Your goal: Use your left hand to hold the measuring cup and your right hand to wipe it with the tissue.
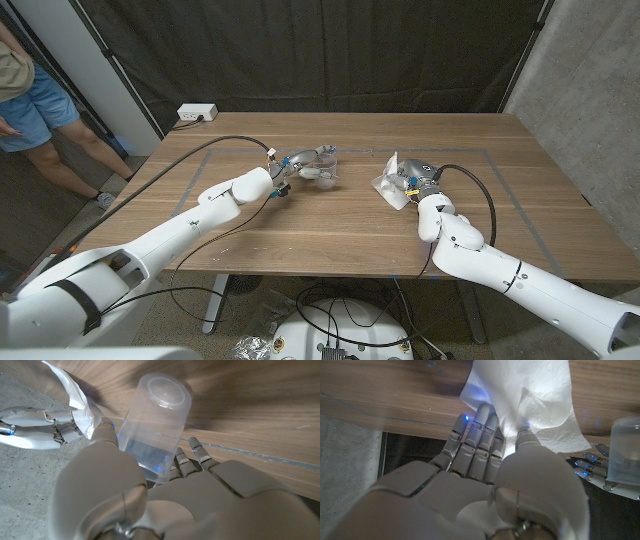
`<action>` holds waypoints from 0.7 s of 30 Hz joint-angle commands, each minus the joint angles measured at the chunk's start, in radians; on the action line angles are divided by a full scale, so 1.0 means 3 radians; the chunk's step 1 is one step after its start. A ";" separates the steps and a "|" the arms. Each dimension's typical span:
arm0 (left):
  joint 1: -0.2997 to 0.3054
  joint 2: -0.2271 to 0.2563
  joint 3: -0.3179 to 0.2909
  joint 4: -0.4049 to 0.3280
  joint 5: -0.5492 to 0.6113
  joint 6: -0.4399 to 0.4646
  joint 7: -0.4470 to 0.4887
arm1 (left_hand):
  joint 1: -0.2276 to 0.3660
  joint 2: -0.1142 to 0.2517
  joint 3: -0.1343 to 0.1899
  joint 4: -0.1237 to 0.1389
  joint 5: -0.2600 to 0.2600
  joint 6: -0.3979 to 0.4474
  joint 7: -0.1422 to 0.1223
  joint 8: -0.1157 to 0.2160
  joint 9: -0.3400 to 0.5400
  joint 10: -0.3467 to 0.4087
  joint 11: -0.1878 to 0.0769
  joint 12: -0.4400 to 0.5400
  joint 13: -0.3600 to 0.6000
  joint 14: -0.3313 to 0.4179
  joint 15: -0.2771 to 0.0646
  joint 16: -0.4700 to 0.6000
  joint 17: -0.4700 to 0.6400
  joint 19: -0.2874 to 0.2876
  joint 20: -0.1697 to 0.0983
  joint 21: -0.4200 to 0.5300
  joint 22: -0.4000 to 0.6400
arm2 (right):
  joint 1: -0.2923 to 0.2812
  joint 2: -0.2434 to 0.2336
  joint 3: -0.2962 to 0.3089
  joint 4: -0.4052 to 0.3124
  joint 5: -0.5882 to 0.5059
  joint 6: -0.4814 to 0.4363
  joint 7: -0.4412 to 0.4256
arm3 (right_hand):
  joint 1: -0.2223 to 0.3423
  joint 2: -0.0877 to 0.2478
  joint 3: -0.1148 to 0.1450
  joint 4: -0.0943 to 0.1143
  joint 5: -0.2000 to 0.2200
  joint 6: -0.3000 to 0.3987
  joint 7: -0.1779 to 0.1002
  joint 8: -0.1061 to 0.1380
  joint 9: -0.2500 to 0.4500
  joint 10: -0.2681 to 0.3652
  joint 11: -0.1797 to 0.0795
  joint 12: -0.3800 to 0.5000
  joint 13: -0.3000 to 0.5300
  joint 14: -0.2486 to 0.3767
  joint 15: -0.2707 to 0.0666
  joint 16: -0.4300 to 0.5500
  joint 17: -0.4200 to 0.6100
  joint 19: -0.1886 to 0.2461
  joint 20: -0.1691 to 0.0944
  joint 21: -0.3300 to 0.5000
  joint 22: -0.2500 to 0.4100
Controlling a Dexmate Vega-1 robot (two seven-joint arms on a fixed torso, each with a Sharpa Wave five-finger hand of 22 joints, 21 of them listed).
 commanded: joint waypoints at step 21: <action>0.0196 0.0092 -0.0232 -0.0205 -0.0307 -0.0186 -0.0030 | -0.0465 -0.0049 -0.0253 0.0228 0.0026 -0.0715 -0.0055 -0.0401 0.0028 -0.0807 0.0183 -0.0024 0.0009 -0.0841 0.0251 0.0032 -0.0015 -0.0626 0.0109 -0.0267 0.0053 | -0.0293 -0.0073 0.0363 -0.0068 0.0433 0.0630 -0.0243 | -0.1171 -0.0193 -0.0528 0.0479 0.0056 -0.1126 0.0055 0.0054 -0.0028 -0.1505 0.0230 -0.0175 -0.0427 -0.1370 0.0330 -0.1033 -0.0415 -0.0675 0.0324 -0.0543 -0.0030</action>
